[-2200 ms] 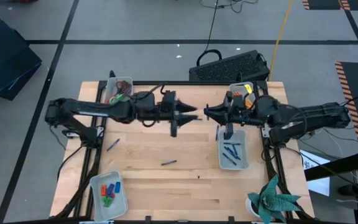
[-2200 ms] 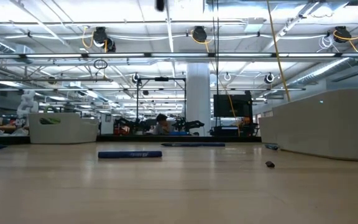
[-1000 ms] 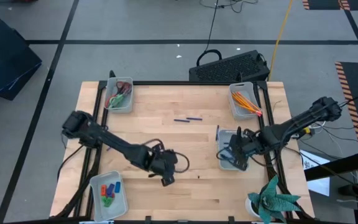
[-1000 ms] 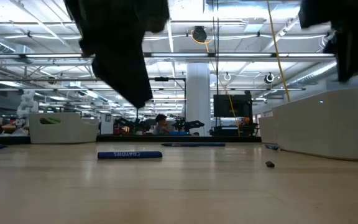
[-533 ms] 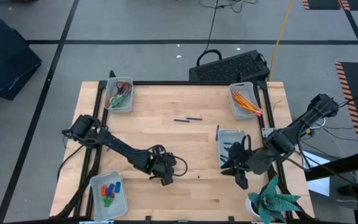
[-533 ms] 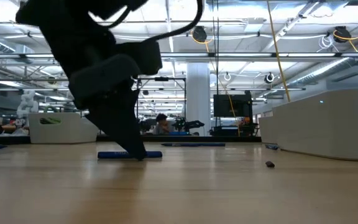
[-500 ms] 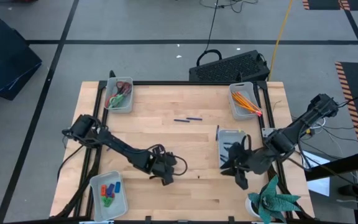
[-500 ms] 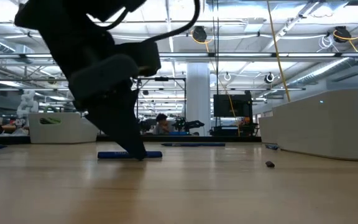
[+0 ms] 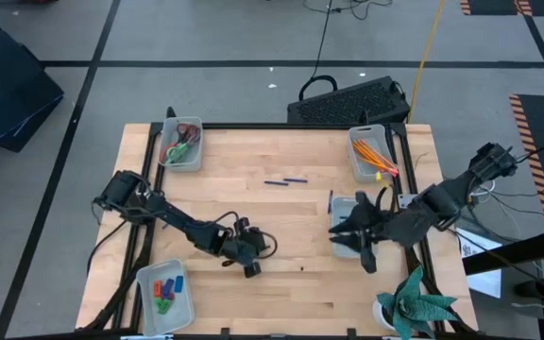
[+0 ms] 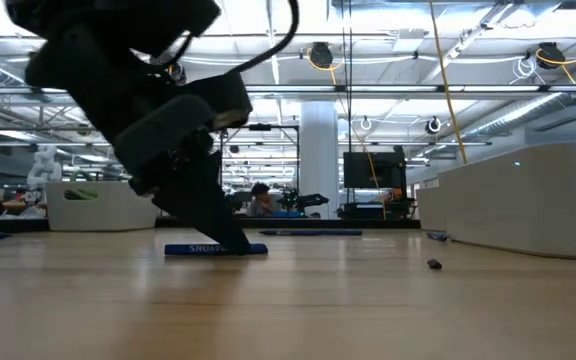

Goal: Sort crayons/erasers/pens/pencils in bins
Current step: Put the blue crayon into the middle right gray bin

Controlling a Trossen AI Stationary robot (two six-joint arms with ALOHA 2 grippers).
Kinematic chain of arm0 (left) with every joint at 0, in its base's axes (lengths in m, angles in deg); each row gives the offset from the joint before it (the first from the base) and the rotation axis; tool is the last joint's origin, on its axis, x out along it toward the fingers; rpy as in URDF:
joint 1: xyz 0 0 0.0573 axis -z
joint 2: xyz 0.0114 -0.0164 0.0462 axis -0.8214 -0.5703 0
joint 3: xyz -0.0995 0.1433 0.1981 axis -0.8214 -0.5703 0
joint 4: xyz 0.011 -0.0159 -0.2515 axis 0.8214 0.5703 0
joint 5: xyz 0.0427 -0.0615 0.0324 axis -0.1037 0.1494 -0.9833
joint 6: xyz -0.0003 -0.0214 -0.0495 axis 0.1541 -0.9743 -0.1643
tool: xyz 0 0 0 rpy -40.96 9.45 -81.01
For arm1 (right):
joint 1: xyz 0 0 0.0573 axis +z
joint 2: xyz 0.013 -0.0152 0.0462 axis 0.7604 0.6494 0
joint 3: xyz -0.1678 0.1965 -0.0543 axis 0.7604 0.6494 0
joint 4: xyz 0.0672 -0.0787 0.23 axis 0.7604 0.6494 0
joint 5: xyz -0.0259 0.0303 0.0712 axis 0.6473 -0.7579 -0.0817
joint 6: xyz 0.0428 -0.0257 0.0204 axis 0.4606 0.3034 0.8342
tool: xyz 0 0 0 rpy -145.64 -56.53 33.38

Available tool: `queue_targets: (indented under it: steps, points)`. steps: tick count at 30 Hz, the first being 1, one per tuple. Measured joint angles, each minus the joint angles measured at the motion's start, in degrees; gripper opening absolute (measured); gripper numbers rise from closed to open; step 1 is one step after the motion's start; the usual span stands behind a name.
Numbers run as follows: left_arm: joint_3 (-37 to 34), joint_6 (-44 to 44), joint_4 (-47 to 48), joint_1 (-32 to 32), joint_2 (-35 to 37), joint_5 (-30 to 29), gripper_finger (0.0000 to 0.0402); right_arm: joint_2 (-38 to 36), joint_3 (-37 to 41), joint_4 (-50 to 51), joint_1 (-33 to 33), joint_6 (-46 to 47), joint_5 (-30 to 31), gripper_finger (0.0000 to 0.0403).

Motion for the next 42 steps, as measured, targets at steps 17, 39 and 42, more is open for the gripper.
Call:
queue_targets:
  steps: [17, 39, 42]
  points:
    - [27.27, 16.64, 13.99, -8.81, 2.70, 7.60, 0.0015, -12.35, -2.93, -2.97, -7.19, -23.76, 1.76, 0.0129]
    - [37.78, 27.09, -26.61, -14.12, 2.51, 14.26, 0.0020, -15.78, 17.06, -14.62, -8.56, -16.74, -0.32, 0.0195]
    - [37.81, 28.92, -29.74, -13.20, 2.70, 13.08, 0.0021, -15.85, 21.91, -26.70, -8.56, -15.62, -0.29, 0.0196]
